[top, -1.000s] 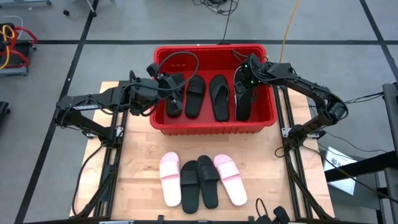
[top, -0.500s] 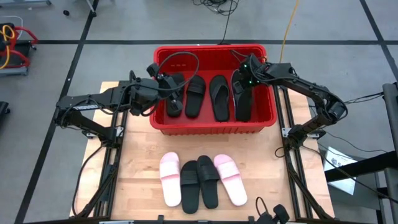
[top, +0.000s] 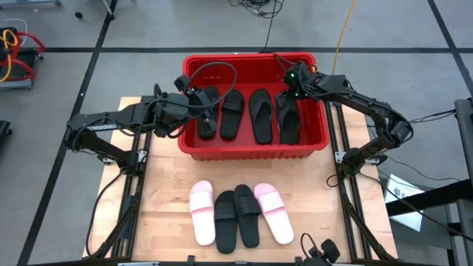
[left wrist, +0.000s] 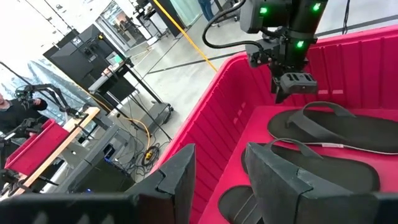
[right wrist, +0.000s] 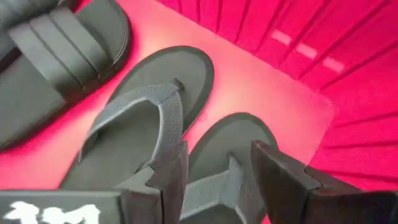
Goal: Pick and place slides into bin
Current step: Put the pink slide into the red container
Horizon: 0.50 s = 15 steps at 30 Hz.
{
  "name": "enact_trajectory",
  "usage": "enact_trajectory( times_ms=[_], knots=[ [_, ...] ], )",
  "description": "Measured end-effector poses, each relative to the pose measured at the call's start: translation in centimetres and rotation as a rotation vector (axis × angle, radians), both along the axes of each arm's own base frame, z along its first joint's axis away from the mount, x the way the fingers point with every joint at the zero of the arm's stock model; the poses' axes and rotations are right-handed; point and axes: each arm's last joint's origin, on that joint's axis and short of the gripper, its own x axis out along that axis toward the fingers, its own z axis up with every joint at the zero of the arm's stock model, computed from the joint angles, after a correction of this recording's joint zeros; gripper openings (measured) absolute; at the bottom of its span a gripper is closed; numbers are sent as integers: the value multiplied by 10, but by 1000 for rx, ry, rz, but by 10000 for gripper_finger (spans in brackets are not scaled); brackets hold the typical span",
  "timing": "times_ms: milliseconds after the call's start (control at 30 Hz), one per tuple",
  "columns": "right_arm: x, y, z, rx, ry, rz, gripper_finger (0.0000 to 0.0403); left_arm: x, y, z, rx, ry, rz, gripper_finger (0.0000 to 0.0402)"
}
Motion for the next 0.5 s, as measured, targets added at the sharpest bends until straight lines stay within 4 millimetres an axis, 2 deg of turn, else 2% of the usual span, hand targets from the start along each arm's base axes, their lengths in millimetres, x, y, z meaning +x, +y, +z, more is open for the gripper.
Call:
enact_trajectory(
  times_ms=[133, 233, 333, 500],
  knots=[
    [-2, 7, 9, -56, 31, 93, 155, 0, 0, 0, 0, 0, 0, 150],
    [-6, 19, 25, -108, 8, 138, 129, -3, 0, 2, -4, -9, 7, 150],
    [-13, 36, 45, -169, -50, 170, 88, -10, 0, 6, -29, -49, 34, 150],
    [-20, 72, 73, -270, -114, 294, 9, -26, -1, 1, -118, -29, 75, 150]
  ],
)
